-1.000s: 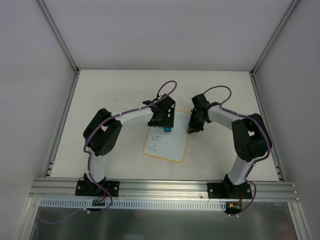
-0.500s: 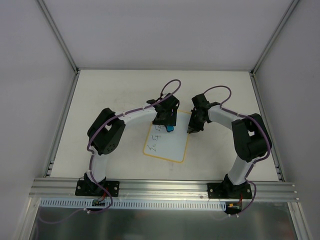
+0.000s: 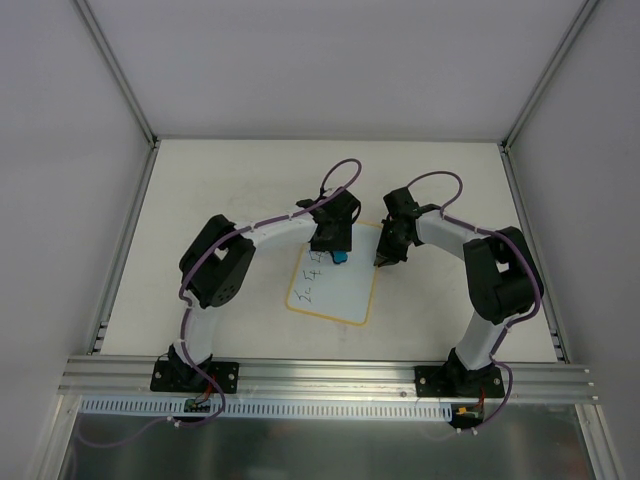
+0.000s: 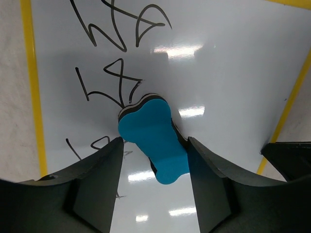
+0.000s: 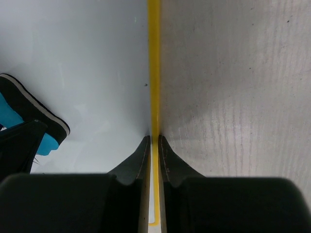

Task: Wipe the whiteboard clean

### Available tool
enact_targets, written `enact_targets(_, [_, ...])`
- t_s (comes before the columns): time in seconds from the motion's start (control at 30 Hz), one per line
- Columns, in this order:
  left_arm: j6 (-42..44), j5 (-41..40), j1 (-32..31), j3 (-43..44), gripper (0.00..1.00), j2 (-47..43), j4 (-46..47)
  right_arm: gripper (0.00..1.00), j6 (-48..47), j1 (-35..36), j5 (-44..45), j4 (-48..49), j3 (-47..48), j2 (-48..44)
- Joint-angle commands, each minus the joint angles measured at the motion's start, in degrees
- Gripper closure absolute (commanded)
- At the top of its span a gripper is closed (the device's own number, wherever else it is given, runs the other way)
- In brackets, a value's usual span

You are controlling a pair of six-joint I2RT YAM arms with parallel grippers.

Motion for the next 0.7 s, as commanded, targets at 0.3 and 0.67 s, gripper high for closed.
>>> enact_targets(0.3, [2.2,-3.1,-0.4,-1.4,0.62,-2.4,-2.5,0.91,-1.7,0.0,1.3,-1.0,-2.3,0.9])
enact_targets(0.67, [6.6,-1.7,2.6,-4.4,0.45,-8.2,-2.6,0.91,-1.8,0.0,1.2,-0.9,-3.0,0.7])
